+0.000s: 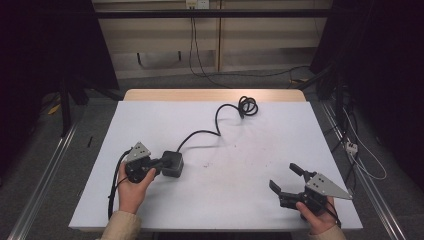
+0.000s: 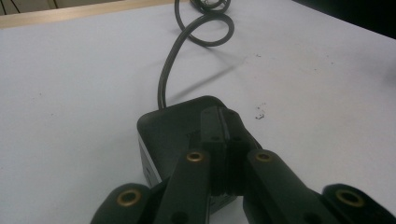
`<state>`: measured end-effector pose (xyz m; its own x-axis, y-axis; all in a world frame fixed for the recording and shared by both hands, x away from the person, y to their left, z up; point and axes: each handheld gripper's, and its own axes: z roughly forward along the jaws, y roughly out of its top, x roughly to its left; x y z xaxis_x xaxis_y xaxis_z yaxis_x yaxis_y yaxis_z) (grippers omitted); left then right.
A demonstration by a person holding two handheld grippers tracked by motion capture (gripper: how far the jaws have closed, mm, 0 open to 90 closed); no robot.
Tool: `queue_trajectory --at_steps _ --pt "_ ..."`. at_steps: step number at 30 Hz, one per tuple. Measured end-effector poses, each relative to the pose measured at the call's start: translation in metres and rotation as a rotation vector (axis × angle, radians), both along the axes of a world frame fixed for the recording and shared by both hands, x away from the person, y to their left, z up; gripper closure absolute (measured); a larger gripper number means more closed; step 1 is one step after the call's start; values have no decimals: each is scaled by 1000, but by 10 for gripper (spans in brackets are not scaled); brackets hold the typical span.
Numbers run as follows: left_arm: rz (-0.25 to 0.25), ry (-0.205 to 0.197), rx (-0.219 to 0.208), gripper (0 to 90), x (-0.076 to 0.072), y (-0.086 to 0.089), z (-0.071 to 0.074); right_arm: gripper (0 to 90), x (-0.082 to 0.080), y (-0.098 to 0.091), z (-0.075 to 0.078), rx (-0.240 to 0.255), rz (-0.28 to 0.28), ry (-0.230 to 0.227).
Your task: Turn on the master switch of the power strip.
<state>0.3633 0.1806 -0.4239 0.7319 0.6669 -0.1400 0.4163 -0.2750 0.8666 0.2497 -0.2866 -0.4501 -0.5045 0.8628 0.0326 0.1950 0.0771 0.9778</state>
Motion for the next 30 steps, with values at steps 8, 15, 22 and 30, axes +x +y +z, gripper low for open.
queue_trajectory --at_steps 8,15,22,30 --pt "-2 -5 9 900 0 0 0 83 0 -1 0 -1 0 -1" --pt "-2 -19 26 900 -1 -2 0 83 -1 -1 0 -2 2 -2" --pt "-3 -16 26 900 -1 -1 0 83 -1 -1 1 3 0 -2" --pt "-4 -19 18 900 -1 -1 -1 83 -1 0 0 2 -2 1"
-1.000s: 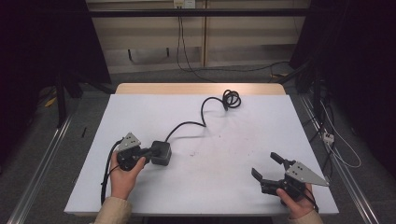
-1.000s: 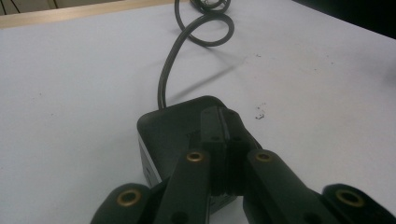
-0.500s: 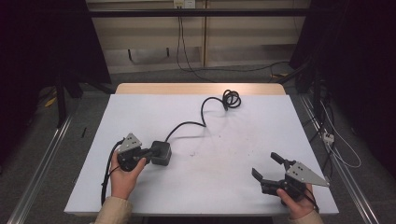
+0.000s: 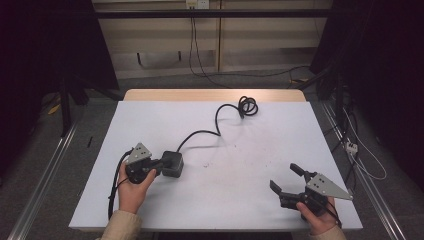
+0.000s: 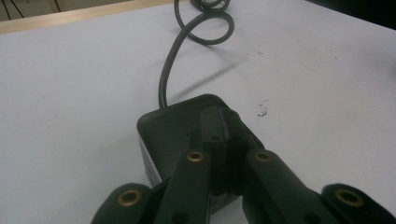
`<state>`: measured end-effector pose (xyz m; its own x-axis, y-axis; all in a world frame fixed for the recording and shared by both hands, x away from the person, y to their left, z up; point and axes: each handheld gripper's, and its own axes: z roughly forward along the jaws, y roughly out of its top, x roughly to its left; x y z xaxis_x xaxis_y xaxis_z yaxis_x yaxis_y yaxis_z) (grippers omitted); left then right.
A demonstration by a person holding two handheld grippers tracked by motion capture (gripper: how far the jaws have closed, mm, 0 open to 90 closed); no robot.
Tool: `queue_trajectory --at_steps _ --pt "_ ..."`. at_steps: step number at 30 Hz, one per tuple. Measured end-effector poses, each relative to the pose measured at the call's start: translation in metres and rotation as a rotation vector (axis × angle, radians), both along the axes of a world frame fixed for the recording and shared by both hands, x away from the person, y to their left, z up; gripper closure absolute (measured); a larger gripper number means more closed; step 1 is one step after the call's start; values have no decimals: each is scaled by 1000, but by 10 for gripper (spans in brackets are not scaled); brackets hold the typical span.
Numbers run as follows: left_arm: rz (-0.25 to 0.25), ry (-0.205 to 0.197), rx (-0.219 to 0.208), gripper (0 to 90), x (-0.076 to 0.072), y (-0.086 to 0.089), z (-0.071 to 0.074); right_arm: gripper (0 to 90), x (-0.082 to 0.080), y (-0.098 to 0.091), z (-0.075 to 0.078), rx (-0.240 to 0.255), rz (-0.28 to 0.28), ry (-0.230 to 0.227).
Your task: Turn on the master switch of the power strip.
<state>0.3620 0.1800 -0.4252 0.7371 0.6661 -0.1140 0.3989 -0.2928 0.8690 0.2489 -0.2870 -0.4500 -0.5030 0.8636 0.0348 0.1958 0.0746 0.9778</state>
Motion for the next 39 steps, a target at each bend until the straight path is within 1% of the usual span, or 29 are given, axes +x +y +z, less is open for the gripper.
queue_trajectory --at_steps 21,26,39 --pt "1 -4 -4 900 0 0 -1 83 0 0 0 1 0 -1" --pt "0 -3 -6 900 0 0 -1 83 0 1 0 -5 1 0" --pt "5 -11 3 900 -1 -1 -1 83 0 0 0 -3 4 -1"
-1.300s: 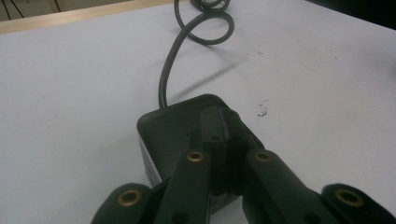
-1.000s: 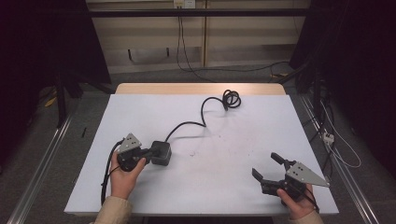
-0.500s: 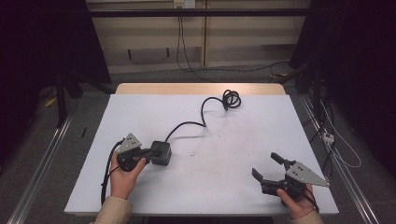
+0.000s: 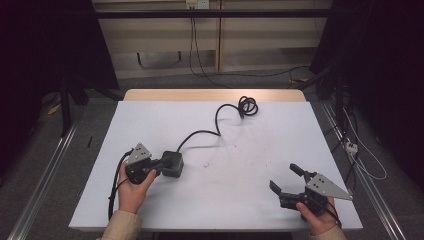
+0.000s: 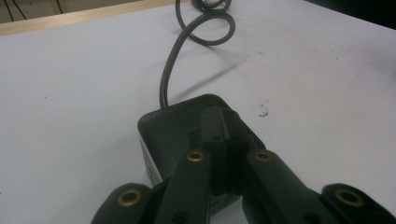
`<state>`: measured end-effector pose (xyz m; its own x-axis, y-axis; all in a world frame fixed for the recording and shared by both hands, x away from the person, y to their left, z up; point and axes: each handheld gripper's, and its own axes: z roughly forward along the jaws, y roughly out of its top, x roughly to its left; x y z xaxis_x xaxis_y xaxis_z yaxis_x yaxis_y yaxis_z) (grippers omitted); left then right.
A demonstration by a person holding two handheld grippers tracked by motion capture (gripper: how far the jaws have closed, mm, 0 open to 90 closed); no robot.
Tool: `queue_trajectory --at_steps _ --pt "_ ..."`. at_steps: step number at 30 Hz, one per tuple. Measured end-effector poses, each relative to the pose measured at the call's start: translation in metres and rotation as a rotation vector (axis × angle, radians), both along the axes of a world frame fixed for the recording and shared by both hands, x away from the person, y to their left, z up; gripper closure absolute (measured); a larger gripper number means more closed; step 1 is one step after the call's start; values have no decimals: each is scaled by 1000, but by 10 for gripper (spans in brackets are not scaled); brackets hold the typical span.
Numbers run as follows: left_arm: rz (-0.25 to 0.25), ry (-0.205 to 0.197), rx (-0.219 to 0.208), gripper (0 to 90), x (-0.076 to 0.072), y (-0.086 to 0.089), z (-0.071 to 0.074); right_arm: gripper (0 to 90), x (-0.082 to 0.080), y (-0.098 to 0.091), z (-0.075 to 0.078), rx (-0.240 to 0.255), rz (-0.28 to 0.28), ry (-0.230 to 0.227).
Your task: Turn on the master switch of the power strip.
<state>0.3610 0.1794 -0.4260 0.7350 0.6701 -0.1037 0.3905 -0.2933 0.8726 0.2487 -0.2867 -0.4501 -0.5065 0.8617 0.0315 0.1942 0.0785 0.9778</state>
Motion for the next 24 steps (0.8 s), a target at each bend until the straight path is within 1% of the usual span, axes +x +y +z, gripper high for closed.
queue_trajectory --at_steps 16,20,24 --pt "2 -12 14 900 -1 -1 0 83 0 1 0 -1 1 2" --pt "1 -13 9 900 -1 -1 0 83 0 1 0 -1 1 0" --pt "1 -19 17 900 -2 -1 0 83 0 1 0 -1 1 1"
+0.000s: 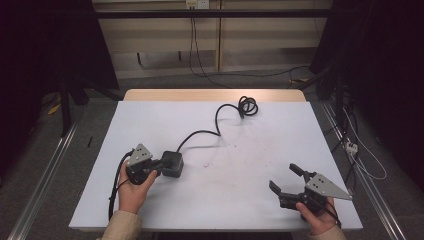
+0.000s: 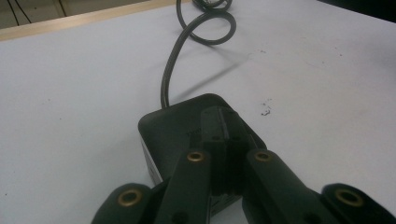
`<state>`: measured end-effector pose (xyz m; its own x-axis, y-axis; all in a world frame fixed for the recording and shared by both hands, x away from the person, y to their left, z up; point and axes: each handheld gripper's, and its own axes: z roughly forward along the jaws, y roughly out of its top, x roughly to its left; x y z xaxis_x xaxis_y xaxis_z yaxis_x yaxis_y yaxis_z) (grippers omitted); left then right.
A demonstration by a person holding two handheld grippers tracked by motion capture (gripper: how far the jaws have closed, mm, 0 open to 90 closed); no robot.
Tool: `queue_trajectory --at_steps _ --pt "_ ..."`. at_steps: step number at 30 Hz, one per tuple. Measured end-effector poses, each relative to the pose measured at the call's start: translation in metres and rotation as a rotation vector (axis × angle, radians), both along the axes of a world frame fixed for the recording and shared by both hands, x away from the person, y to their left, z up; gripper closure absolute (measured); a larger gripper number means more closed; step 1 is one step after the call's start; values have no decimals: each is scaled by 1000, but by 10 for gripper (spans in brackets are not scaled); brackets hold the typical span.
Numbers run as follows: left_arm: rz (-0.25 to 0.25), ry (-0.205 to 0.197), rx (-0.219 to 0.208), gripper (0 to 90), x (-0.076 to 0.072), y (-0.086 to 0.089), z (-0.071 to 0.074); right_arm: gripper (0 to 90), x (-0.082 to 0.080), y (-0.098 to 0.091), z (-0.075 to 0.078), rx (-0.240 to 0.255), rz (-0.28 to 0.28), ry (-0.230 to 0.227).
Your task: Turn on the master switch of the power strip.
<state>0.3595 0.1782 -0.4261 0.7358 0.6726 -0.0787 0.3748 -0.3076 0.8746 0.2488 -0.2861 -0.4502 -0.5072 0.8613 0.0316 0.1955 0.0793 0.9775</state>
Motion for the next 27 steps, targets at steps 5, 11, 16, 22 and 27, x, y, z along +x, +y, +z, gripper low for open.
queue_trajectory --at_steps 5,11,16,22,27 --pt "3 -3 7 900 -1 -1 0 83 0 0 0 -1 2 0" --pt "8 -5 7 900 -1 -1 0 83 0 1 0 -3 3 2" --pt "11 -2 9 900 -2 -1 0 83 0 2 0 -3 3 1" --pt "10 -9 36 900 -2 -4 2 83 0 2 0 -4 3 0" --pt "6 -28 77 900 -3 -7 3 83 0 2 0 -4 3 0"
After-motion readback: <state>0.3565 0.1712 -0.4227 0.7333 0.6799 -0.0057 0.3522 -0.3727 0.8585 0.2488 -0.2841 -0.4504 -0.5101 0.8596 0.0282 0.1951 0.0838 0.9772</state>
